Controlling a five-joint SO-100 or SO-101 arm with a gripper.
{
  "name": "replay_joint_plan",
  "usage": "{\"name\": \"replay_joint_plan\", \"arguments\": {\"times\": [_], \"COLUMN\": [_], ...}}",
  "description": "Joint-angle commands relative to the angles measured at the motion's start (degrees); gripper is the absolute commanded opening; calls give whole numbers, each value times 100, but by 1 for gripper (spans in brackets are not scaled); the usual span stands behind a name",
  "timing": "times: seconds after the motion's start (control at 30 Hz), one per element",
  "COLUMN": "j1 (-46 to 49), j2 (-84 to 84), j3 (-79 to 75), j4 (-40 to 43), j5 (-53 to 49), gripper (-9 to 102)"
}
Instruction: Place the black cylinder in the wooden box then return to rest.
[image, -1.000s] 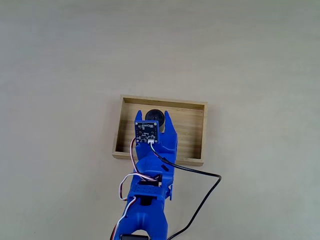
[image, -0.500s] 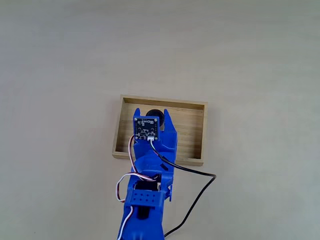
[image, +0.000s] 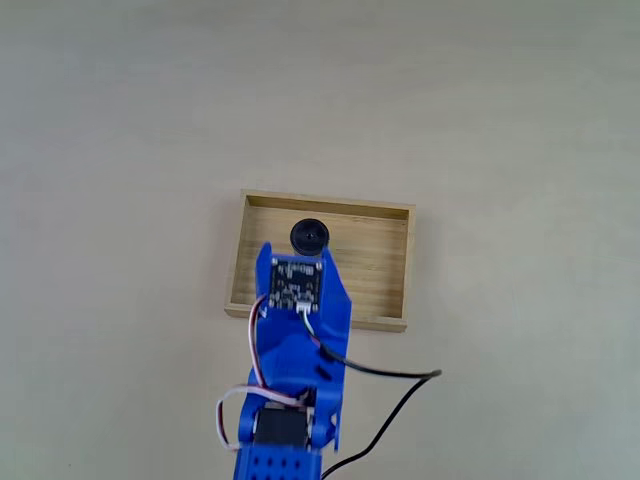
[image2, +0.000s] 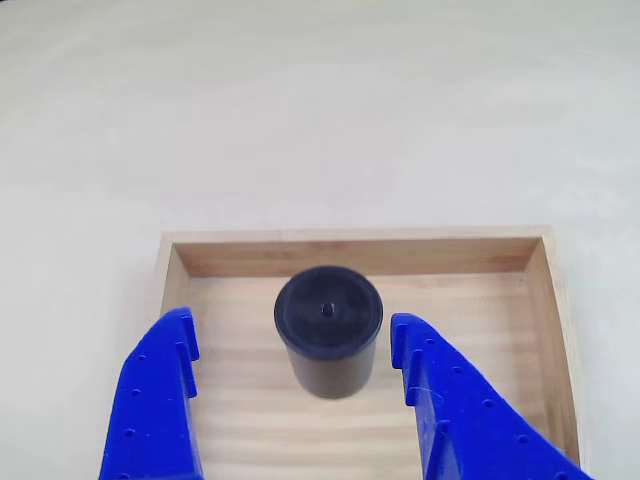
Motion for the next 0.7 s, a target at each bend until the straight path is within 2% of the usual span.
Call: {"name": "replay_joint_plan", "arguments": {"times": [0.0,0.3,0.57,0.67], "j1": [-70,-9,-62,18], "j2": [-1503,-3366,-5054,-5309], "j3": [26,782,1600,1767], "j4": [1099,2584,3349,3533], "j5": [-185,-396,-519,-545], "gripper": [28,18,1,0]}}
